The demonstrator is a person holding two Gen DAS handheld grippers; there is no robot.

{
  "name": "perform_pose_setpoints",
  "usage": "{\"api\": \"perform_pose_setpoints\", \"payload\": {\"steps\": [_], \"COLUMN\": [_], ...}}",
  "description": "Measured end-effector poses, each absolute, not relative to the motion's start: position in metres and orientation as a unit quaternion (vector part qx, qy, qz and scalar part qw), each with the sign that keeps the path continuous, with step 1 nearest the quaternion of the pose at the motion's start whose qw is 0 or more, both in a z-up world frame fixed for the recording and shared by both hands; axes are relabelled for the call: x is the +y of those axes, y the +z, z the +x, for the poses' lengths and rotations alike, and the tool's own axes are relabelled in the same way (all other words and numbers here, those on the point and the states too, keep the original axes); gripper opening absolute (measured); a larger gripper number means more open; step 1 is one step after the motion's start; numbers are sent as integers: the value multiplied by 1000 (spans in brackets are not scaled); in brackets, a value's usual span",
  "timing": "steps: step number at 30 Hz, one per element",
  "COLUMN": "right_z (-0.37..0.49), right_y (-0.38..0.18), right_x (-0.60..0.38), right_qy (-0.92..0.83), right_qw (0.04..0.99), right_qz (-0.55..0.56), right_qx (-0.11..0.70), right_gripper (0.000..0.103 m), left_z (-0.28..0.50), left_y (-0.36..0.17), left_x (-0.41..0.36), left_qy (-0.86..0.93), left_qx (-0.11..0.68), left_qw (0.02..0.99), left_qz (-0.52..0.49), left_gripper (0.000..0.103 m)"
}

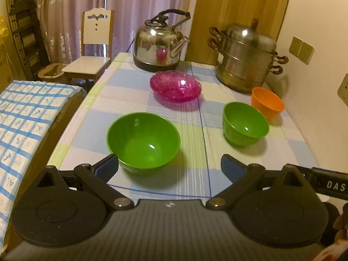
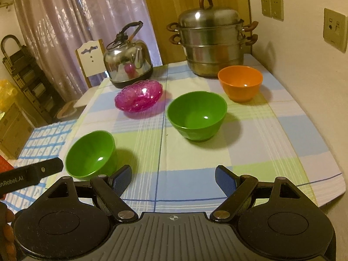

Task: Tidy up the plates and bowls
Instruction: 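Move both grippers toward the rim of the large green bowl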

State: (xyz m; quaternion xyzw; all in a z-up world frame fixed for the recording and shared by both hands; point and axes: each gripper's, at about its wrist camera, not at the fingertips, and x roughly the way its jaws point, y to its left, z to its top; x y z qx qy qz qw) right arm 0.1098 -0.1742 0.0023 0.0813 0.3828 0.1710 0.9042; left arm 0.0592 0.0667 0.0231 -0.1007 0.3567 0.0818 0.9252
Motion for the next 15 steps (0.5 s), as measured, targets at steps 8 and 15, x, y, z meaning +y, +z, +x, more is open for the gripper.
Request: {"api": "perform_pose_setpoints", "payload": {"steps": [8,15], "right_z": [112,114], "right_y": [1,-3], "right_x": [-174,-172], "right_qy": [169,170], "right_qw": [903,901], "right_qz": [82,81], "right_qx": [386,390], "right_gripper": [83,83], "left_z": [62,63], "left_y": [18,16], "left_x": [64,70], "left_qy": [73,62], "left_qx": [365,367], "left_qw": [922,921], "left_qz": [-106,-113], "left_gripper": [99,99]}}
